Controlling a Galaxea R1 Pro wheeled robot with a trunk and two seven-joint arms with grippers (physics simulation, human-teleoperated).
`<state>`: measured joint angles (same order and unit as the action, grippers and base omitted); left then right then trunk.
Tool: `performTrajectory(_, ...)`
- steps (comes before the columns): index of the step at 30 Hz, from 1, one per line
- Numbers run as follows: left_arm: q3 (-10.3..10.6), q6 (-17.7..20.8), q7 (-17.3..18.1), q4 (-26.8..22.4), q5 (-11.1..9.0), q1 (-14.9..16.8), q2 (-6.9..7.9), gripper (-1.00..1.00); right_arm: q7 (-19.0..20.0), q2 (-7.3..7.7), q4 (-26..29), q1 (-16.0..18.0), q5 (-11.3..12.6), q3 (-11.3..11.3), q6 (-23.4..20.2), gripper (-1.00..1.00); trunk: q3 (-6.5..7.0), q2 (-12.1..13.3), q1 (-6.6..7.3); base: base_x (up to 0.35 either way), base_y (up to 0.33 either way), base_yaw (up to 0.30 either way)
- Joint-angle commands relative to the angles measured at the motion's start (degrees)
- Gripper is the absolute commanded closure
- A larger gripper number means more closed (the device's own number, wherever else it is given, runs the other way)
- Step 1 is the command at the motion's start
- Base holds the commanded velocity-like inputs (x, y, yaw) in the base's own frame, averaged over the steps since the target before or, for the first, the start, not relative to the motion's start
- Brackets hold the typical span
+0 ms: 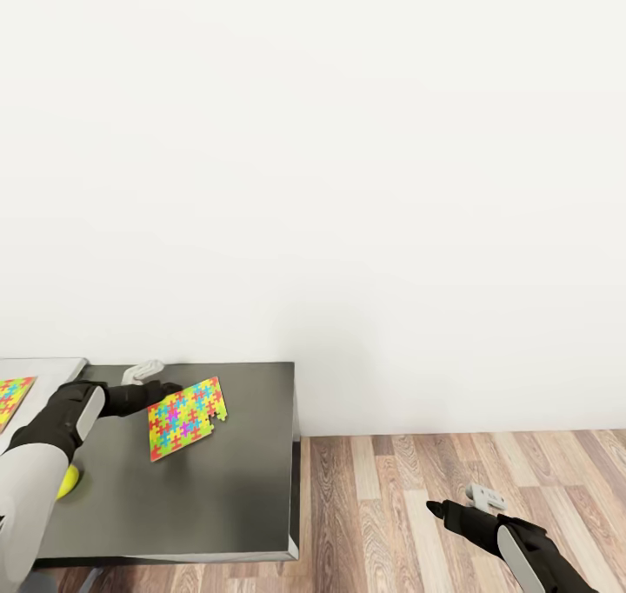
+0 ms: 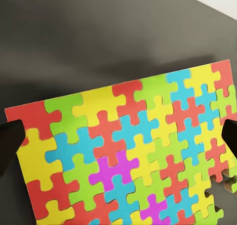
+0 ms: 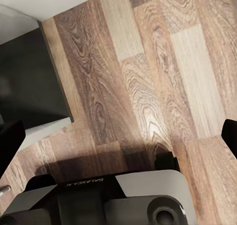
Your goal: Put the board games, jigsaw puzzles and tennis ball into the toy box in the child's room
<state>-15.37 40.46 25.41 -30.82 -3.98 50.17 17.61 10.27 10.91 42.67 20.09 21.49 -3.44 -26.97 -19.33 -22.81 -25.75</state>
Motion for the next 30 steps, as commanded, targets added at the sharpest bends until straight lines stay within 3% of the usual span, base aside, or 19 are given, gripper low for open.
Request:
performTrajectory(1,-0.18,0.5,-0.03,-0.03,-0.41,0.04,0.04,-1.0,0.18,-0.01,0.06,0.03,0.13,-0.17,-0.37,-1.0,-0.13,-0.11,-0.03,0.0,0.0,0.0)
performTrajectory(13,-0.19,0.5,0.07,-0.03,-0.41,0.02,0.22,-1.0,0.19,-0.04,0.05,0.02,0.13,-0.17,-0.37,-1.0,-0.93,-0.11,-0.03,0.0,0.0,0.0)
performTrajectory(30,-0.19,0.56,0.01,-0.03,-0.44,0.03,0.18,-1.0,0.27,-0.02,0.13,0.02,0.13,-0.17,-0.37,-1.0,-1.07,-0.11,-0.03,0.0,0.0,0.0)
